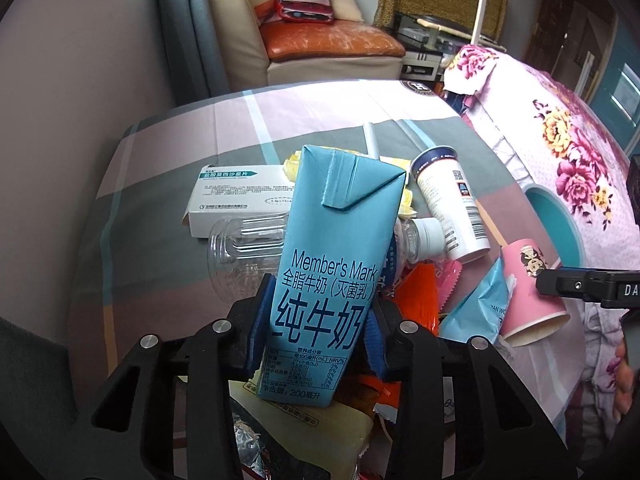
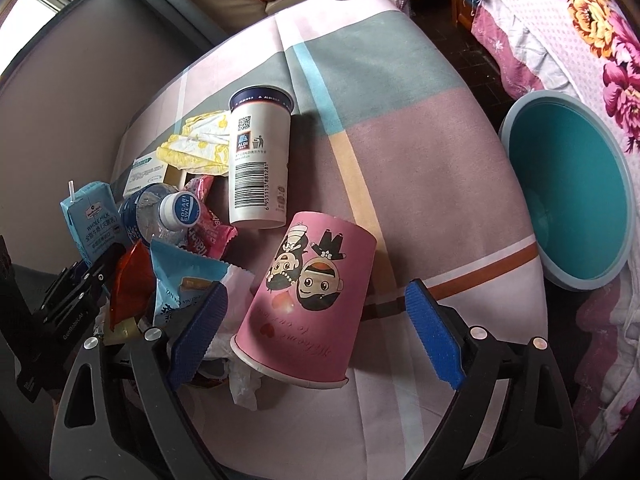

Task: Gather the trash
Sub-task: 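Grasp the blue milk carton with the left gripper while the right gripper grasps the pink cup, then carry the milk carton over the teal wastebasket and open the left gripper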

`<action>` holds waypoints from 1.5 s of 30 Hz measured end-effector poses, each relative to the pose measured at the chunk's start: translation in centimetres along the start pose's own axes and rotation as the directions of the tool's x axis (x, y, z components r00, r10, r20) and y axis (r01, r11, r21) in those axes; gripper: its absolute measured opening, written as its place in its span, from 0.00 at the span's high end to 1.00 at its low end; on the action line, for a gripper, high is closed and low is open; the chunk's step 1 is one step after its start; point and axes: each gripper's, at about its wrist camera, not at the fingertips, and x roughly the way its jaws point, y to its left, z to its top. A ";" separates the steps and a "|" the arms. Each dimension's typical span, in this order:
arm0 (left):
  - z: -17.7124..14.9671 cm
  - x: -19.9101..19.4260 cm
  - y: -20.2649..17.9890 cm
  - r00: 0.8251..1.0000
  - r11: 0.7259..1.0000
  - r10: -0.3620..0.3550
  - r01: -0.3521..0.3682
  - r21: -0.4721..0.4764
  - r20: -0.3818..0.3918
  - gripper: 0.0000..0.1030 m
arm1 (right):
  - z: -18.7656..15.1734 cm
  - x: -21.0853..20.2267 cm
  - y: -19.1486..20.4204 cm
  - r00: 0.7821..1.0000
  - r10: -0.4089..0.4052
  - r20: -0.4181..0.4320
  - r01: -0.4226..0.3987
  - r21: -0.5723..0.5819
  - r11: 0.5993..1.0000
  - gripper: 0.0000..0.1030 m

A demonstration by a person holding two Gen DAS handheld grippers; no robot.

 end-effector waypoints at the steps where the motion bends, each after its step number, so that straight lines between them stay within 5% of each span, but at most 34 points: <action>1: -0.2 0.5 0.2 1.000 1.000 0.001 -0.001 -0.005 -0.015 0.60 | -0.1 0.3 -0.1 1.000 0.006 -0.011 -0.006 0.005 1.000 0.16; 3: -0.3 1.2 0.6 0.999 1.000 -0.013 0.012 -0.029 -0.039 0.60 | -0.3 1.1 -0.1 0.999 0.024 -0.028 -0.024 0.015 1.000 0.16; 6: -0.3 1.0 0.8 0.999 0.999 -0.015 0.013 -0.047 -0.030 0.60 | -0.5 1.7 0.1 0.998 0.046 -0.031 -0.046 -0.001 0.999 0.40; 19: 1.7 -5.7 -1.6 0.992 0.997 -0.065 0.068 -0.028 0.108 0.61 | -0.1 -3.6 -1.6 0.987 0.102 0.123 -0.102 -0.007 0.995 0.41; 33: 5.2 -0.8 -18.4 0.969 0.951 -0.244 0.245 0.188 -0.031 0.61 | 1.2 -12.0 -14.3 0.931 0.006 0.366 -0.073 0.171 0.983 0.41; 45: 6.0 6.0 -32.0 0.949 0.899 -0.271 0.309 0.311 -0.161 0.61 | 0.8 -13.2 -24.5 0.908 -0.150 0.391 0.022 0.313 0.949 0.41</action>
